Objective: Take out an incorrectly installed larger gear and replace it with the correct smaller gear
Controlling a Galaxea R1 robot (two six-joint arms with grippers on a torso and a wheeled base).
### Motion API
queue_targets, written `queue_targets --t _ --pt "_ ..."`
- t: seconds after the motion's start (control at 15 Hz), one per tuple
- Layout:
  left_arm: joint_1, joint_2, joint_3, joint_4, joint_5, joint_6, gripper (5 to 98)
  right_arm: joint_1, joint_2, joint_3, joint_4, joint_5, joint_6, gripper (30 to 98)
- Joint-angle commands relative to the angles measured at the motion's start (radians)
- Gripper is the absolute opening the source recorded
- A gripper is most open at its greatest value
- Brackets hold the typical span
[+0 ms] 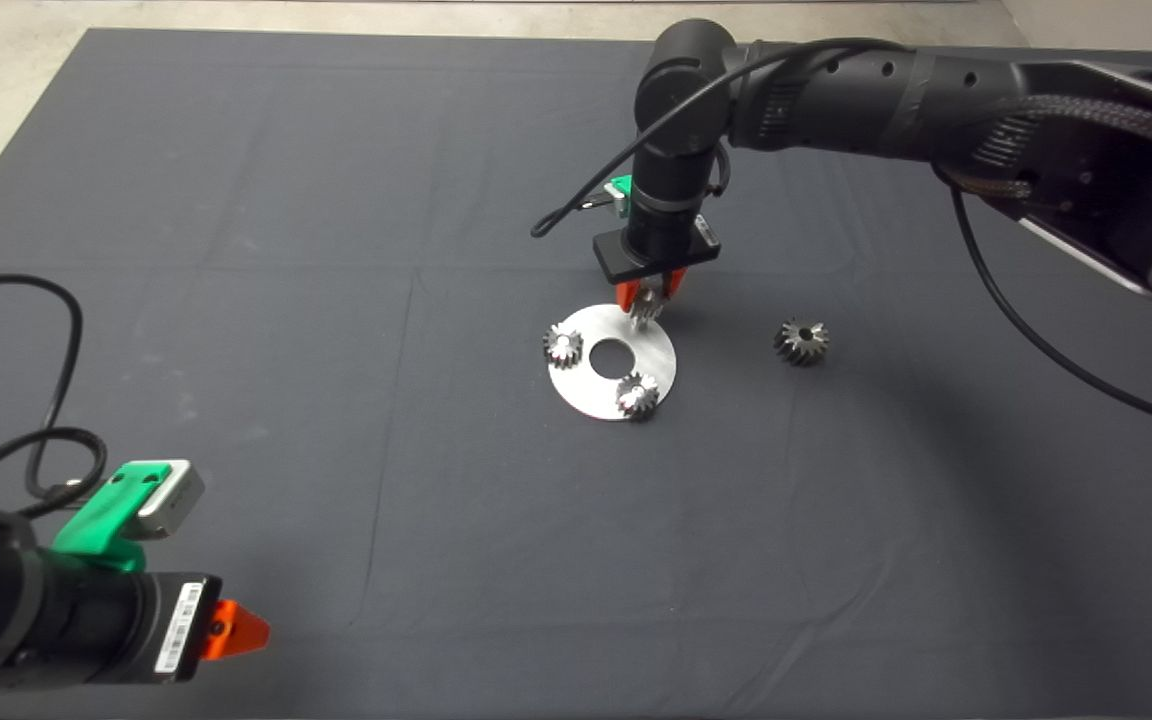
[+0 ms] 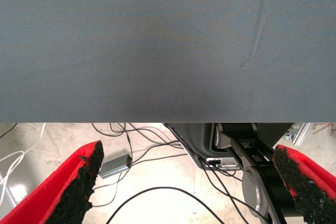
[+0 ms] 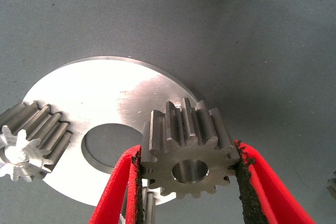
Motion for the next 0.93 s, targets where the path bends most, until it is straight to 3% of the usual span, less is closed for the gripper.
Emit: queue_targets --t 0.0,0.6,0.87 --pt "0.000 -0.002 0.007 0.010 0.001 -0.005 83.9 0.029 0.007 0.000 0.032 -0.092 -0.005 35.1" --pt "0.003 -0.002 0.005 0.013 0.001 -0.006 83.9 0.031 0.009 0.009 0.055 -0.090 -0.005 34.9" --pt "0.039 -0.002 0.007 0.039 0.001 -0.006 83.9 0.029 0.009 0.008 0.055 -0.090 -0.005 34.9"
